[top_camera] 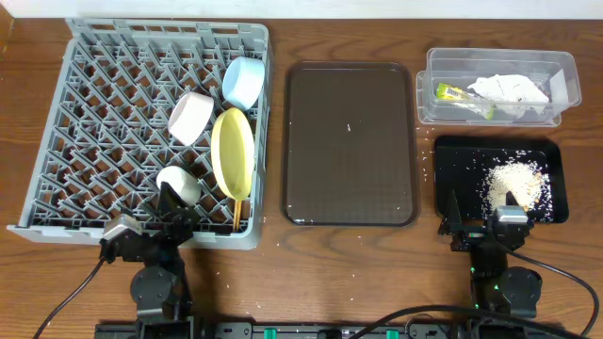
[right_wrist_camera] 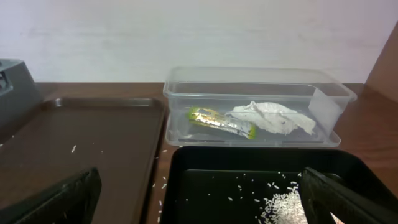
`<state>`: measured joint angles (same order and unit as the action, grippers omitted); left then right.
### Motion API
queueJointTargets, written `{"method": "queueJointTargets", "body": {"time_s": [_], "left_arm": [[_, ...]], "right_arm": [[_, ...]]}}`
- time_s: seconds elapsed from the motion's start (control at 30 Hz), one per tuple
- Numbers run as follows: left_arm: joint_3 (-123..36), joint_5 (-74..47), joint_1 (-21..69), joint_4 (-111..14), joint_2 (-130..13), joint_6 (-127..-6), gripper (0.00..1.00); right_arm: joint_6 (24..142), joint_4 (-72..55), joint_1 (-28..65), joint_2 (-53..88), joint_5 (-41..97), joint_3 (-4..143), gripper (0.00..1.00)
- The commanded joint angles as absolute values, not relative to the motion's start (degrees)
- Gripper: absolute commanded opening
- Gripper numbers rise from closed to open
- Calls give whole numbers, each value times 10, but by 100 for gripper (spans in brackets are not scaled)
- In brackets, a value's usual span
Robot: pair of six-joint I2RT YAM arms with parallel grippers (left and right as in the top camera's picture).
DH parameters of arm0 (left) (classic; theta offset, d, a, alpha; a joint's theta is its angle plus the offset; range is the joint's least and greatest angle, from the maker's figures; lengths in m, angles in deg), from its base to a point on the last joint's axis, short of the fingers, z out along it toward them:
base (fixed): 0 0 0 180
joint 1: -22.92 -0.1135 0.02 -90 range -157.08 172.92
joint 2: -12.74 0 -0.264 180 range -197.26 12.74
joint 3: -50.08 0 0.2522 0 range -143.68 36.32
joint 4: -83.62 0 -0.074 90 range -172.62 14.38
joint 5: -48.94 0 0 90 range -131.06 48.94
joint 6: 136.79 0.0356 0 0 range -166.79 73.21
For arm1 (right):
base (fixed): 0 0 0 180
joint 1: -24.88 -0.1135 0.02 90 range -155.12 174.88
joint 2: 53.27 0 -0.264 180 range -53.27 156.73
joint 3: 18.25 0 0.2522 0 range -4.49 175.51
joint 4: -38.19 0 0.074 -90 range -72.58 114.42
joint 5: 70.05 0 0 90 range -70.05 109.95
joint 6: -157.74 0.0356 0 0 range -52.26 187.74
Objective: Sort waste into correct bins and load items into the dishwasher
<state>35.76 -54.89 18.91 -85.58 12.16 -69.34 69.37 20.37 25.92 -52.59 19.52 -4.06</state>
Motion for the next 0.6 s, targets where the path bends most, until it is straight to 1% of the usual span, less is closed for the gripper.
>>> {"method": "queueJointTargets", "body": {"time_s": [0.0, 0.1, 0.23, 0.33, 0.43, 0.57], "left_arm": [[361, -527, 192, -862, 126, -674, 98], [361, -494, 192, -870, 126, -665, 98], [361, -403, 192, -878, 126, -621, 98], [361, -350, 192, -857, 126, -595, 98], [361, -342, 192, -797, 126, -590, 98], [361, -344, 192, -790, 126, -569, 98]], "right_arm": [[683, 201, 253, -530, 198, -42, 99], [683, 201, 253, -530, 198, -42, 99], [683, 202, 253, -530, 198, -42, 99], [683, 201, 253, -530, 198, -42, 99], [683, 201, 253, -530, 198, -42, 99], [683, 202, 253, -530, 198, -42, 99]]}}
